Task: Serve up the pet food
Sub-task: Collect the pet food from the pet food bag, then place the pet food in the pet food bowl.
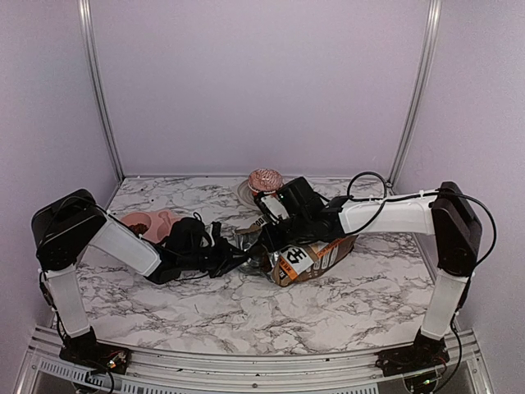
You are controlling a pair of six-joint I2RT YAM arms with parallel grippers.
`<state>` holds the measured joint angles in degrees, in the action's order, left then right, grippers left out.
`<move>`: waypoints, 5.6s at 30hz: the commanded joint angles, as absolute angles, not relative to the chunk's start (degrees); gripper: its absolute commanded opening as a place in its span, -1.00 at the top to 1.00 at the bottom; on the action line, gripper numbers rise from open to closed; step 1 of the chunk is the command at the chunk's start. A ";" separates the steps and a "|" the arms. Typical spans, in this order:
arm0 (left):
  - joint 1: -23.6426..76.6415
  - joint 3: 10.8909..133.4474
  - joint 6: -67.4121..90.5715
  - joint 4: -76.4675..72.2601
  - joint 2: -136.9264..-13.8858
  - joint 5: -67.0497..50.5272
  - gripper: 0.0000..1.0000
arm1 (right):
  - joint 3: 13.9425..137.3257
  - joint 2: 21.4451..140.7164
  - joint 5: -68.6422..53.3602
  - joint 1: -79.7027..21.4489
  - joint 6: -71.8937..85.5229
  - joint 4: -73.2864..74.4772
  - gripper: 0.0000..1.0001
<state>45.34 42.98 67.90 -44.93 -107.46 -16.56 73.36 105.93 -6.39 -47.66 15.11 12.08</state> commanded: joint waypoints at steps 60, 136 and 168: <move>42.80 30.36 65.12 -57.36 -95.98 -19.87 1.00 | 73.77 100.07 -0.49 -43.65 15.08 15.29 1.00; 42.19 33.12 58.87 -39.19 -77.78 -20.95 1.00 | 75.00 100.18 -0.70 -42.54 14.18 14.93 1.00; 32.48 27.36 64.04 -41.04 -66.78 -21.14 1.00 | 75.49 102.38 -0.04 -41.18 13.16 12.80 1.00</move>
<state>34.20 28.75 63.11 -38.76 -69.43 -20.95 74.04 101.58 -3.51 -43.42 13.47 16.64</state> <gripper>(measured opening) 0.095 0.004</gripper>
